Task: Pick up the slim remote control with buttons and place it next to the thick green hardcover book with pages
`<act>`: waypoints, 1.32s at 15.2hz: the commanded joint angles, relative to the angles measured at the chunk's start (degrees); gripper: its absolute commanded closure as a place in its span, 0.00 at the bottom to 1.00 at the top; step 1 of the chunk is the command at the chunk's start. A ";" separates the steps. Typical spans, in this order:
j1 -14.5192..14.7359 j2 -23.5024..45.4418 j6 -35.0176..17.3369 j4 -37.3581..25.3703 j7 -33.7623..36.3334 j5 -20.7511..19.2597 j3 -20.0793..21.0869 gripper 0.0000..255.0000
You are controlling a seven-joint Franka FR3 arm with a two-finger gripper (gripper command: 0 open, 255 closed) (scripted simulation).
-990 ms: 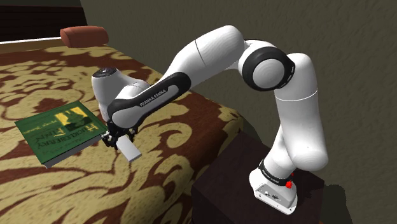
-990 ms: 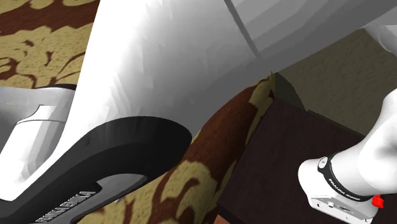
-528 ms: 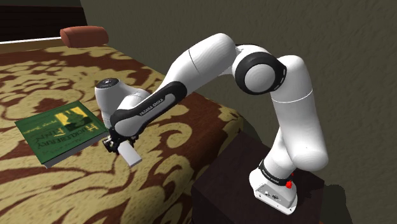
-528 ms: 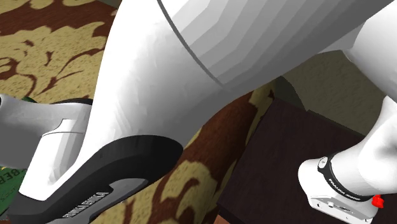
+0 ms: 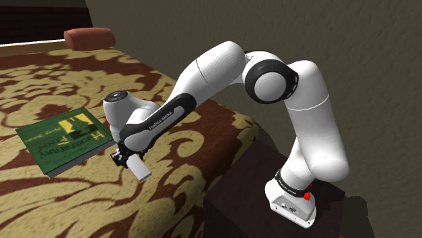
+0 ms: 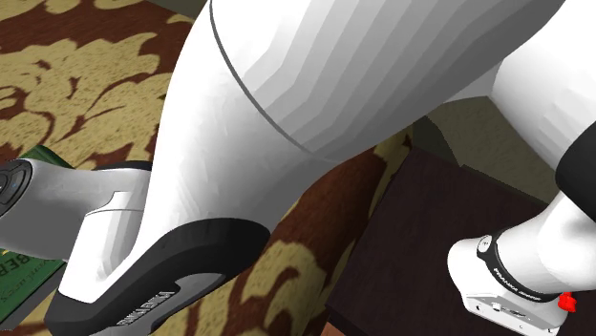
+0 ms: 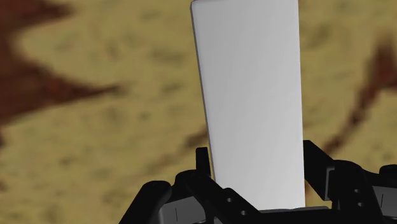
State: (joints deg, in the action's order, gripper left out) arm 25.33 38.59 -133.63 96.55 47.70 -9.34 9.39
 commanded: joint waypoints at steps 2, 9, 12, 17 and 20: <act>0.01 0.03 -0.03 -0.04 0.01 -0.01 0.00 1.00; 0.01 0.03 -0.04 -0.03 0.01 -0.01 -0.01 0.00; -0.23 -2.48 2.52 -0.10 -0.29 0.49 0.40 0.00; -0.40 -4.57 4.93 -0.43 -0.56 0.95 0.73 0.00; -0.40 -4.57 4.93 -0.43 -0.56 0.95 0.73 0.00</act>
State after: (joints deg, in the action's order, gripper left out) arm 24.93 34.04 -128.74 96.13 47.14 -8.40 10.11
